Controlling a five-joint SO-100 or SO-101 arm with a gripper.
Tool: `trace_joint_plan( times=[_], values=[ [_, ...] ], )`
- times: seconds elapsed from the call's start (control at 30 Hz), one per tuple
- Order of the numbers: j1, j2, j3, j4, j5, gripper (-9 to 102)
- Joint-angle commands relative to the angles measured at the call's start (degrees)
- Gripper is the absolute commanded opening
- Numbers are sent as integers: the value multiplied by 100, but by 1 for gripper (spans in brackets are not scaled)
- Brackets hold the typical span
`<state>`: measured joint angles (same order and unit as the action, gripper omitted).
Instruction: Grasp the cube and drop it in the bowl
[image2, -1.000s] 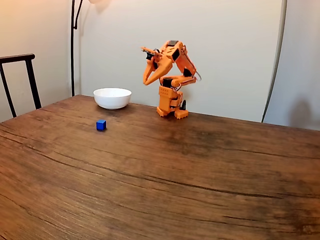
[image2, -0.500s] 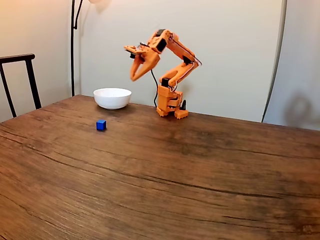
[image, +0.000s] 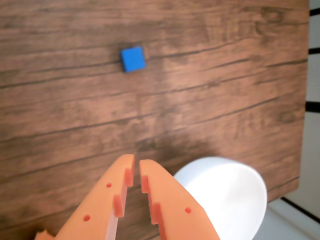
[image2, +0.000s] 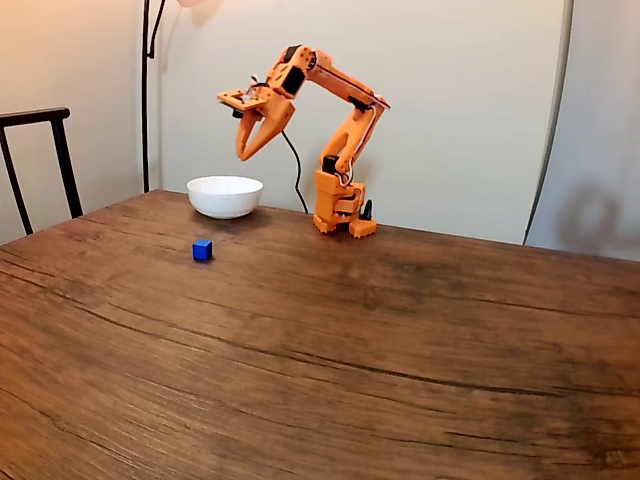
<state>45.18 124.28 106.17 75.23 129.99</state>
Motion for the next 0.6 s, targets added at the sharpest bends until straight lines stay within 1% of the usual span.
trace_joint_plan(
  times=[0.0,0.2,0.27,0.37,0.57],
  values=[
    [35,-167,-272,-281,35,0],
    [53,-773,-211,-422,149,2],
    [53,-993,-202,-624,387,4],
    [53,-1283,-202,-888,448,8],
    [26,-1811,-202,-1301,457,9]
  ],
)
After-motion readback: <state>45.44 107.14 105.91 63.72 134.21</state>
